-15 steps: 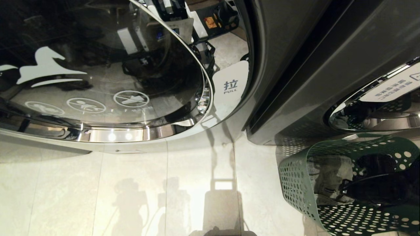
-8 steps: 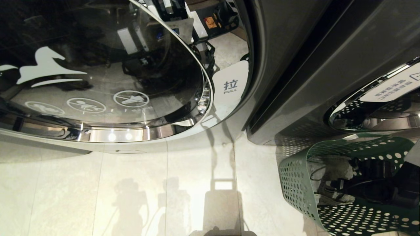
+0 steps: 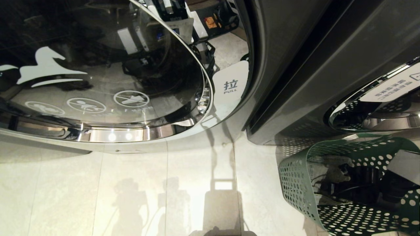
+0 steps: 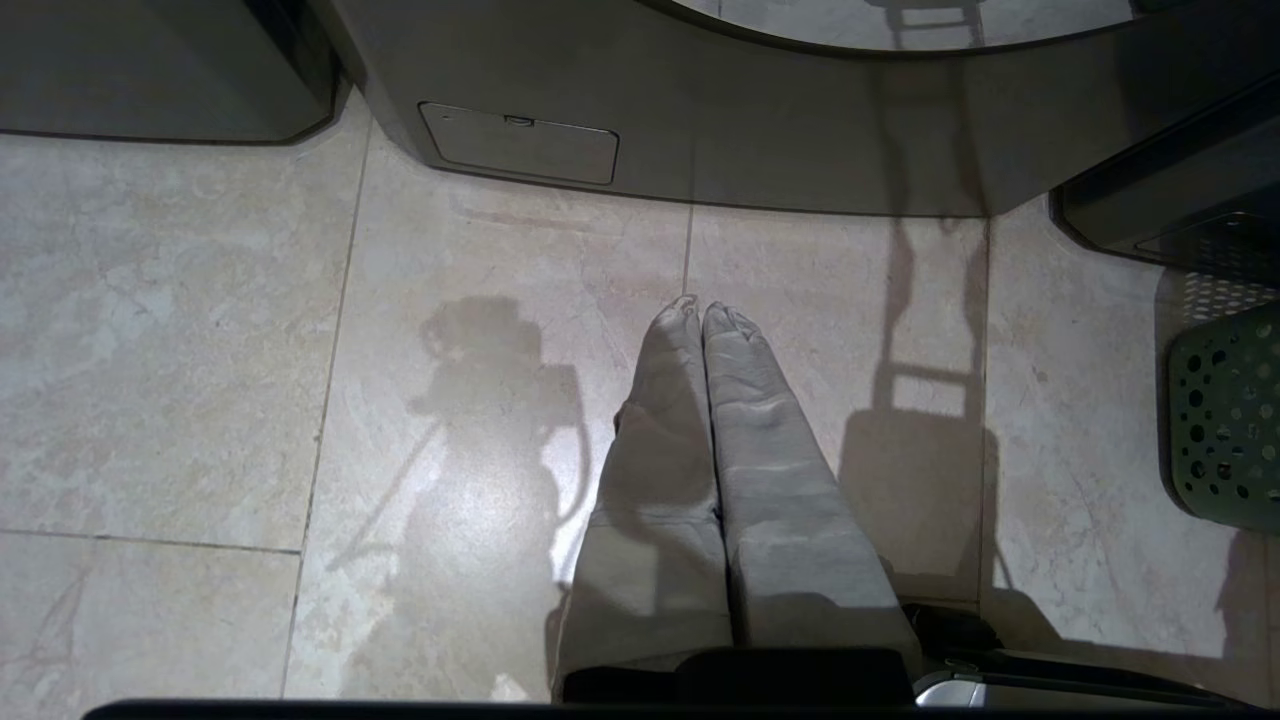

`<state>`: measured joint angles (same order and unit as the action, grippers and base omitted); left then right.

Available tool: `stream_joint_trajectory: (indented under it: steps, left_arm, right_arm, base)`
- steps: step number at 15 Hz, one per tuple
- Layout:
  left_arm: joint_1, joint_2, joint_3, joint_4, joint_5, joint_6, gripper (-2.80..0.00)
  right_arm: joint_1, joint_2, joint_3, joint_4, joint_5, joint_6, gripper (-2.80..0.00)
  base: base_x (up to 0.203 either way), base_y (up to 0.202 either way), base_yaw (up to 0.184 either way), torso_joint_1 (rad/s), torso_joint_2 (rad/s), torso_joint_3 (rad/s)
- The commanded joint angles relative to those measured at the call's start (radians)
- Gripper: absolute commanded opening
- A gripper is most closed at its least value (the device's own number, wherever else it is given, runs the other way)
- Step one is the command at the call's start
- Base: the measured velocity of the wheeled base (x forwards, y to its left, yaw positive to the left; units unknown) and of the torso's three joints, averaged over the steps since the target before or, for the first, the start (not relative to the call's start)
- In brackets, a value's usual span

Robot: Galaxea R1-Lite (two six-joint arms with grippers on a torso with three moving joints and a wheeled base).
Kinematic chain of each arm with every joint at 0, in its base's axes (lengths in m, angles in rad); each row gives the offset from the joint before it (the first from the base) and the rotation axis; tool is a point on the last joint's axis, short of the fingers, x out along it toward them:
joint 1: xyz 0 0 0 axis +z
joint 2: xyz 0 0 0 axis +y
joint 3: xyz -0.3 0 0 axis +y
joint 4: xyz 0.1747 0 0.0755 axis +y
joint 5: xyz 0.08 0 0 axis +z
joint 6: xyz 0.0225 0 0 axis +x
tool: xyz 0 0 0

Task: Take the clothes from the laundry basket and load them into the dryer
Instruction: Take the clothes out of the basket

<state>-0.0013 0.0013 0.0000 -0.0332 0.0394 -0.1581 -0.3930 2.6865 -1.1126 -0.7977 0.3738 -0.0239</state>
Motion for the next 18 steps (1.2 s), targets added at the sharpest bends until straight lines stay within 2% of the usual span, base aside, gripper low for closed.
stream_joint_trajectory:
  steps: [1, 3, 4, 11, 15, 18]
  left_arm:
    - [0.0, -0.001, 0.031, -0.001, 0.001, -0.001, -2.8]
    - [0.0, 0.0, 0.031, -0.001, 0.001, -0.001, -2.8]
    - [0.0, 0.0, 0.031, -0.001, 0.001, -0.001, -2.8]
    - [0.0, 0.0, 0.031, -0.001, 0.001, -0.001, -2.8]
    - [0.0, 0.0, 0.031, -0.001, 0.001, -0.001, -2.8]
    - [0.001, 0.0, 0.031, -0.001, 0.001, -0.001, -2.8]
  right_arm:
    - [0.003, 0.051, -0.031, -0.005, 0.002, -0.003, 0.0]
    - [0.003, 0.076, -0.066, -0.005, -0.004, -0.026, 0.0]
    - [0.003, 0.08, -0.072, -0.005, -0.003, -0.038, -2.8]
    - [0.014, 0.08, -0.069, -0.004, -0.002, -0.034, -2.8]
    - [0.014, 0.018, -0.051, 0.008, 0.001, -0.034, -2.8]
    - [0.014, -0.055, -0.005, 0.066, 0.002, -0.032, -2.8]
  base:
    - [0.0, 0.0, 0.0, 0.0, 0.0, 0.0]
    - [0.0, 0.0, 0.0, 0.0, 0.0, 0.0]
    - [0.0, 0.0, 0.0, 0.0, 0.0, 0.0]
    - [0.0, 0.0, 0.0, 0.0, 0.0, 0.0]
    - [0.0, 0.0, 0.0, 0.0, 0.0, 0.0]
    - [0.0, 0.0, 0.0, 0.0, 0.0, 0.0]
